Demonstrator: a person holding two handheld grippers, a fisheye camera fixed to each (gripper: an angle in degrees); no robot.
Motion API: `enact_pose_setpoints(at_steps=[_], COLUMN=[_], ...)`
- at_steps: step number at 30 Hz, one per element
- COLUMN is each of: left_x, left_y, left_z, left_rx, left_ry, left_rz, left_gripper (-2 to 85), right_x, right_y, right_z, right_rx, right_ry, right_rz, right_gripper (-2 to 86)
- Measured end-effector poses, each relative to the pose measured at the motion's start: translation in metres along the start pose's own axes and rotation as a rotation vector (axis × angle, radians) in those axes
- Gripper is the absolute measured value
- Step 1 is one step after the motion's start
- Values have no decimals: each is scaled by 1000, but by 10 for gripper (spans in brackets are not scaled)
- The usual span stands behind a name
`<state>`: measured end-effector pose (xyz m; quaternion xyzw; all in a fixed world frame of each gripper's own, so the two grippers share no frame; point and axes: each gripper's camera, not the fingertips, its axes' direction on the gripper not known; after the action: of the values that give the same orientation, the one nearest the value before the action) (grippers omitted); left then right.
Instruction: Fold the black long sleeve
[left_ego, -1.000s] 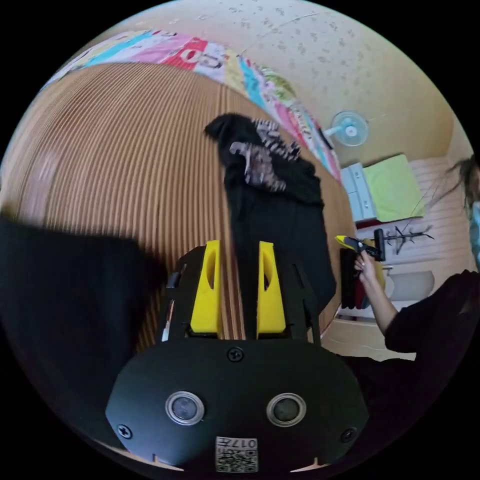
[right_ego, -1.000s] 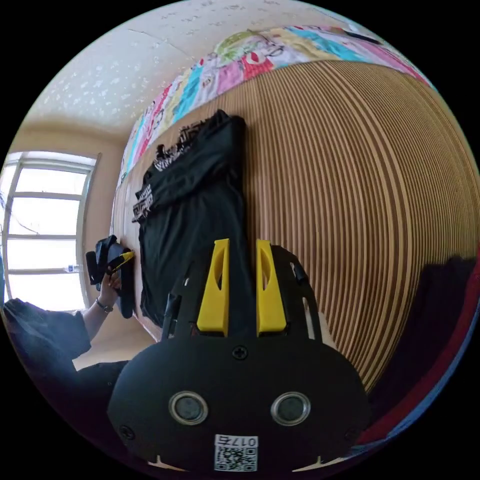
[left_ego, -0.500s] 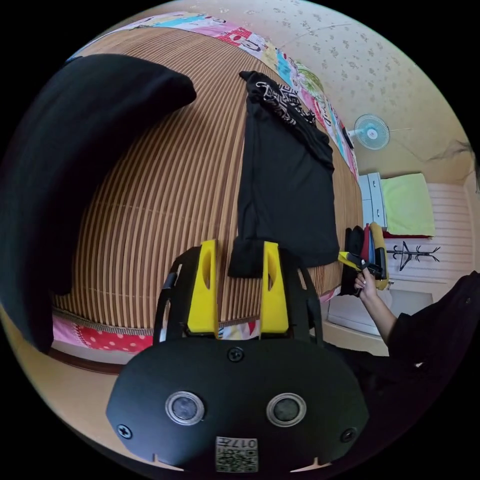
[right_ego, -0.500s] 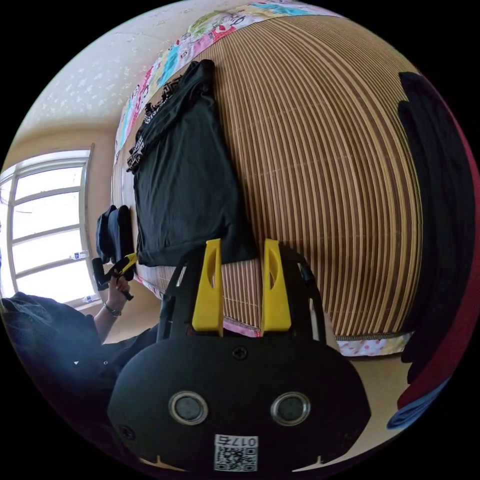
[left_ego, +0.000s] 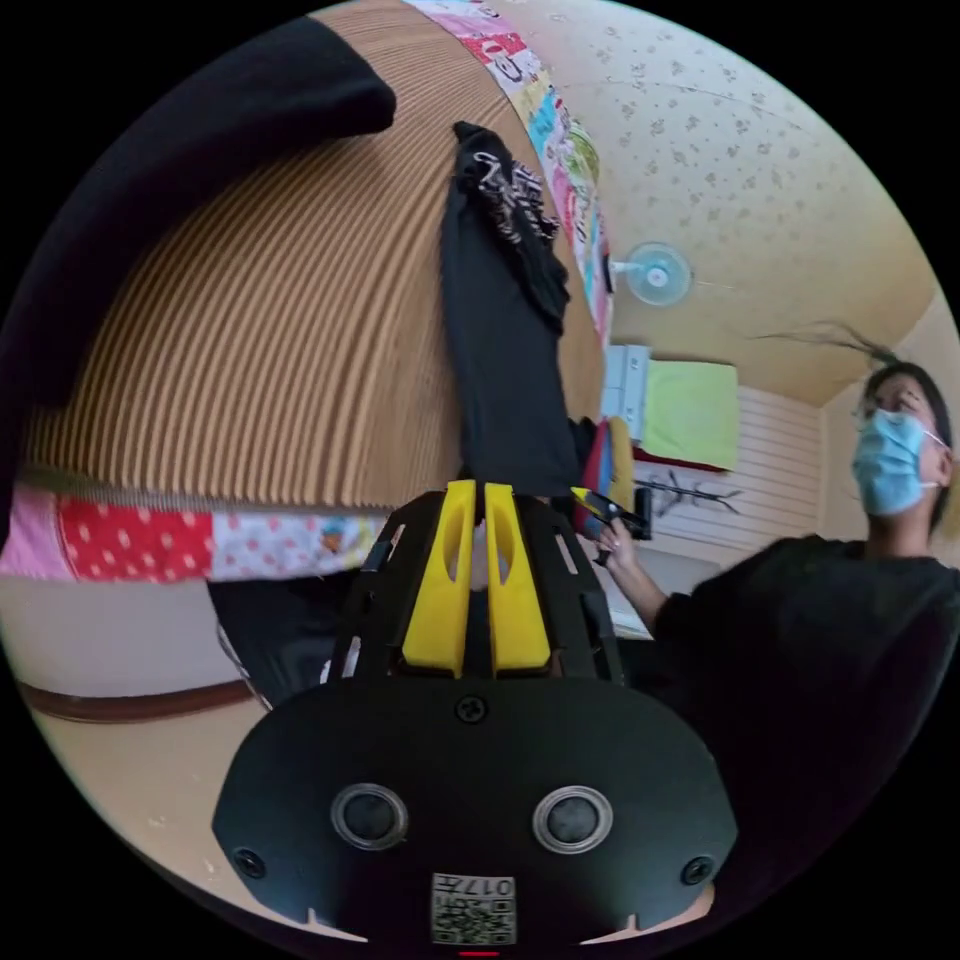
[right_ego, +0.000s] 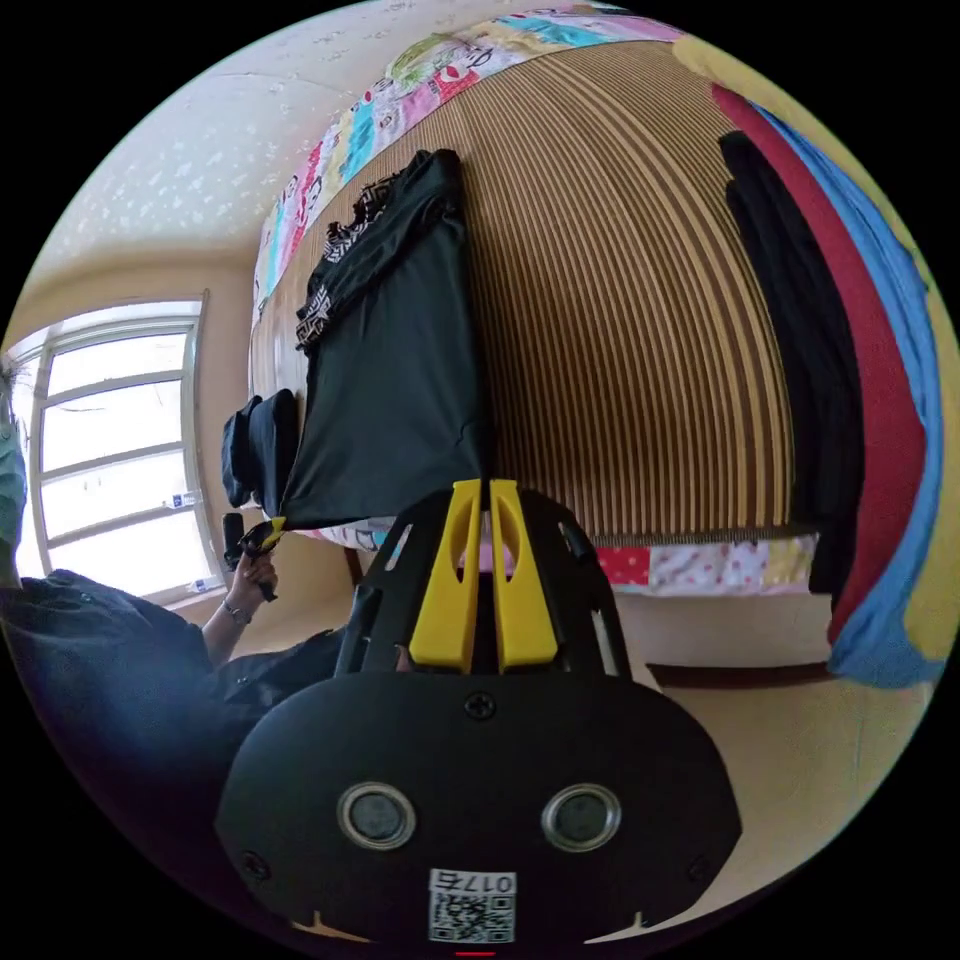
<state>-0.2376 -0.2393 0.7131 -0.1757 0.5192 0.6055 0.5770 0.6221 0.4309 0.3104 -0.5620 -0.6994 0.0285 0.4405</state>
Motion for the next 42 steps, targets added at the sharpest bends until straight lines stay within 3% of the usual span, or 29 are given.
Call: enact_pose_setpoints(at_steps=[4,9,17,20,23,26,28,32,35,38,42], left_x=[20,13,-55,-81,-89,-75,-68,-83,-101,-109,-46], left_y=[40,17,-140,-195,-219,-201,-178,-137,-124,-122,-132], left_z=[-31,-60,-17,0,12,11,16,70,102,107,107], left_rx=[-62,280,512,487,452,454,441,227,170,228,232], left_ry=[173,370,263,199,62,-91,-184,-252,-197,-150,-140], left_rz=[3,-62,-49,-47,-38,25,45,-28,-69,-98,75], left_gripper=[-6,-6,-4,8,79,157,164,153,108,62,50], right_x=[-10,-36,-34,-23,-14,-30,-55,-89,-111,-116,-104], right_y=[60,32,-120,-168,-194,-186,-165,-137,-133,-147,-181], right_z=[-55,-71,21,58,77,61,52,75,124,163,193], right_rx=[72,251,397,376,327,378,395,298,158,122,17], right_ry=[-108,-118,13,60,93,154,208,128,12,72,108], right_rz=[144,101,-52,-62,-40,-51,-114,-219,-321,-338,-377], right_gripper=[17,13,17,24,39,60,62,35,17,10,6])
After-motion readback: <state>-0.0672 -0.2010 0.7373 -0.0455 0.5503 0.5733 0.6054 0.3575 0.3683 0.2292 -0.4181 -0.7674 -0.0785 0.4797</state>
